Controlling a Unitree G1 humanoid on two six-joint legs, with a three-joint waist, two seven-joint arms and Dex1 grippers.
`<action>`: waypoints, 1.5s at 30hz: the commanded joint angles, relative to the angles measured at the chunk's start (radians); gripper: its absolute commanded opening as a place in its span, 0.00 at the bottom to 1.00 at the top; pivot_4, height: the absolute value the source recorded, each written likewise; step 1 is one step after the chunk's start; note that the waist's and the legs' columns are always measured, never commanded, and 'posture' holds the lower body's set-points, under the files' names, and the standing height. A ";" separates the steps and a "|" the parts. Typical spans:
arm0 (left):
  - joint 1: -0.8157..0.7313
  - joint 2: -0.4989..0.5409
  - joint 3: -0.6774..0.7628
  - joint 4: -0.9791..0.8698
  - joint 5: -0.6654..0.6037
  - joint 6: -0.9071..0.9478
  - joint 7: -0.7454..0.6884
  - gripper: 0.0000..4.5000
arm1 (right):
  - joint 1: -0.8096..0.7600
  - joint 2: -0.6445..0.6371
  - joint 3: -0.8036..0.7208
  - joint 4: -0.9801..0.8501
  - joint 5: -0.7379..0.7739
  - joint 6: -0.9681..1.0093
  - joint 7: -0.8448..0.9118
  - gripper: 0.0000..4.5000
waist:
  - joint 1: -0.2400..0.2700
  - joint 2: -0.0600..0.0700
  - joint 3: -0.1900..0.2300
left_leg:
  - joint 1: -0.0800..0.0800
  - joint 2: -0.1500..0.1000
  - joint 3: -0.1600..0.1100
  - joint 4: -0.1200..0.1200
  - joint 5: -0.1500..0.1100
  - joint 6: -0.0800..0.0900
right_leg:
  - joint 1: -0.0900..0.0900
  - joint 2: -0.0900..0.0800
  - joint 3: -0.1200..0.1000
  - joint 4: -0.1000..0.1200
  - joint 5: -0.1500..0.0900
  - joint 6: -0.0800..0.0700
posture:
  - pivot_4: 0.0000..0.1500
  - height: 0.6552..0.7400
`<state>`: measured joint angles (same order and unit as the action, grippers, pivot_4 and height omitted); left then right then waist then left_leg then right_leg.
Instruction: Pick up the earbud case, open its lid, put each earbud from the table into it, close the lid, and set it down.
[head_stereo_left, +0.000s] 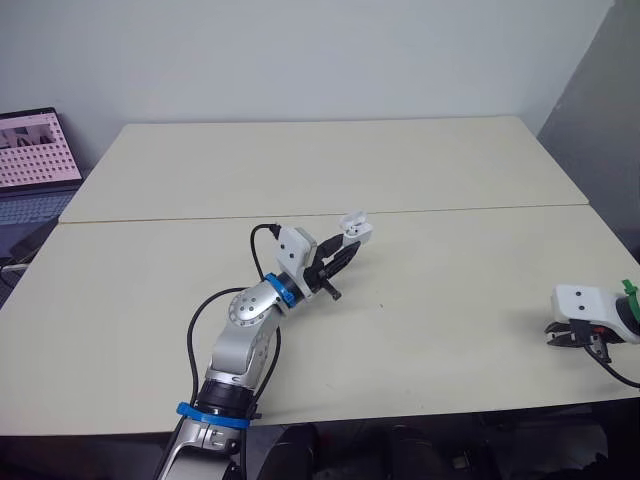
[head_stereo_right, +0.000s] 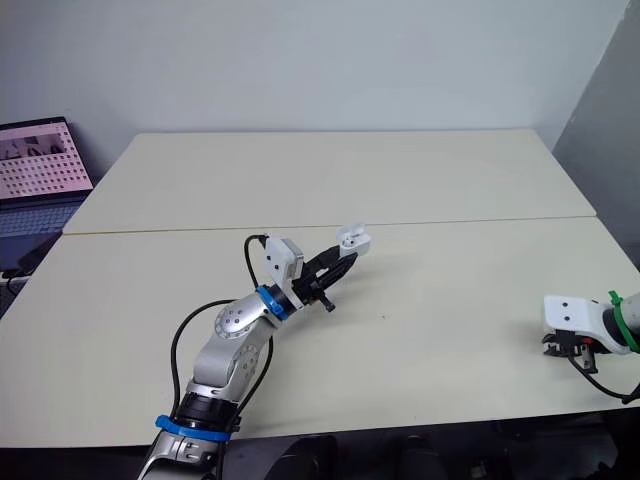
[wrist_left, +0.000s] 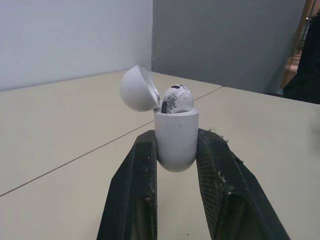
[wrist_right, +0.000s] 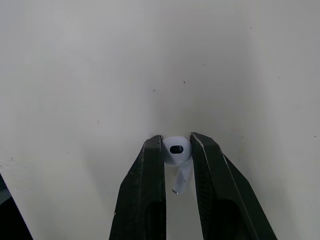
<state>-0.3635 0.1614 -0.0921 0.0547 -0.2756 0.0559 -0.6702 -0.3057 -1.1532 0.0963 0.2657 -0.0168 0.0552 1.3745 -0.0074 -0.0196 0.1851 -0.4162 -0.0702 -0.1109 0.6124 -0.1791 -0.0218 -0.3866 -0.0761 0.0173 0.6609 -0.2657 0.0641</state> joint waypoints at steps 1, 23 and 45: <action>0.002 -0.008 0.005 -0.046 -0.050 0.006 -0.026 0.16 | -0.091 0.100 -0.063 -0.147 0.137 0.173 -0.044 0.08 | -0.004 0.000 0.000 | 0.000 0.001 0.000 0.000 0.000 0.000 | 0.000 0.001 0.000 0.000 0.000 0.000 | 1.00 1.00; -0.114 0.012 0.038 0.015 -0.203 0.121 -0.201 0.16 | -0.277 0.871 -0.261 -0.598 0.657 0.753 -0.833 0.08 | 0.001 0.000 0.000 | -0.003 -0.003 -0.010 -0.001 0.000 0.000 | -0.002 0.002 -0.003 0.002 0.000 -0.001 | 1.00 1.00; -0.124 0.009 0.039 0.004 -0.211 0.125 -0.212 0.16 | -0.207 0.776 -0.130 -0.594 0.548 0.591 -0.782 0.08 | -0.004 0.000 0.000 | -0.003 -0.003 -0.010 -0.002 0.000 0.000 | -0.002 0.002 -0.003 0.002 0.000 -0.001 | 1.00 1.00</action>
<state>-0.4673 0.1747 -0.0628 0.0894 -0.4699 0.1892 -0.8764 -0.5158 -0.3720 -0.0324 -0.3100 0.5297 0.6718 0.5853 -0.0109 -0.0196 0.1851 -0.4188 -0.0732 -0.1214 0.6109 -0.1788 -0.0222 -0.3888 -0.0744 0.0141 0.6628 -0.2654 0.0634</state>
